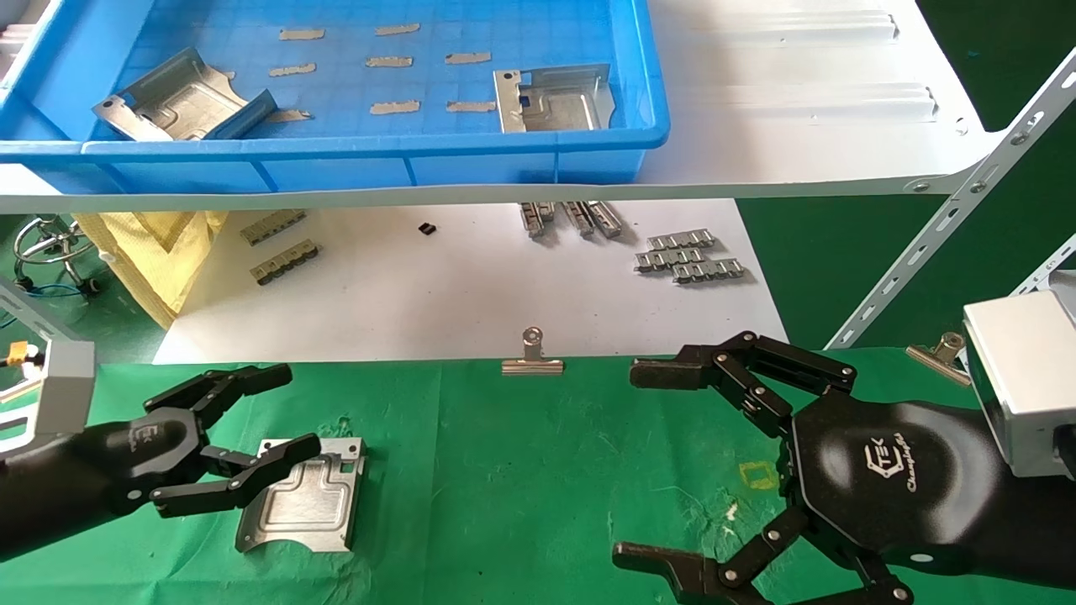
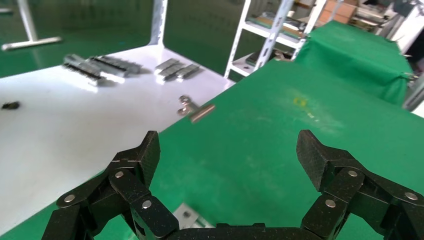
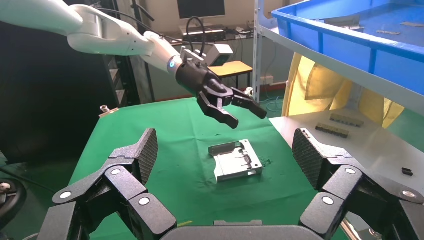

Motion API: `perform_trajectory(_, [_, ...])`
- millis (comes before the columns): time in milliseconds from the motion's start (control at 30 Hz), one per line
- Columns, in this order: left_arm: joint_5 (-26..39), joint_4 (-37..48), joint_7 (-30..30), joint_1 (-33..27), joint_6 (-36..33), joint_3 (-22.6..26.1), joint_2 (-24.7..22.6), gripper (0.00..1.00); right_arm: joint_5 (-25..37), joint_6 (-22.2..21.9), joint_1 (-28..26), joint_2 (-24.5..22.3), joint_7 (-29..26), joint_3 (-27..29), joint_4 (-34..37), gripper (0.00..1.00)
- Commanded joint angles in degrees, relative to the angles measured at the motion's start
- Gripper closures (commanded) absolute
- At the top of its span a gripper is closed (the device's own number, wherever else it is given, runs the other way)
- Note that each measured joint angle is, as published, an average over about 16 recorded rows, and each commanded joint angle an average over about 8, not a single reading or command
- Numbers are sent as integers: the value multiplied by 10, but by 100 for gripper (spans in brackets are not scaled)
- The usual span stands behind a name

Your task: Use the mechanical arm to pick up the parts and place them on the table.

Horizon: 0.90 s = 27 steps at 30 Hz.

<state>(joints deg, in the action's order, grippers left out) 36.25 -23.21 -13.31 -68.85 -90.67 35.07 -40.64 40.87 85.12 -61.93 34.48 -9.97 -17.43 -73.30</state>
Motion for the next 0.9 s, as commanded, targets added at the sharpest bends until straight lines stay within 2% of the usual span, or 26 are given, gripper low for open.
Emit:
perform_trajectory(33, [2, -21, 10, 3, 2, -8, 2, 0, 0, 0, 0, 0, 0, 0, 0, 0])
perform_trajectory(900, [33, -292, 140, 42, 29, -111, 33, 0, 0, 0, 0, 0, 0, -1, 0, 0])
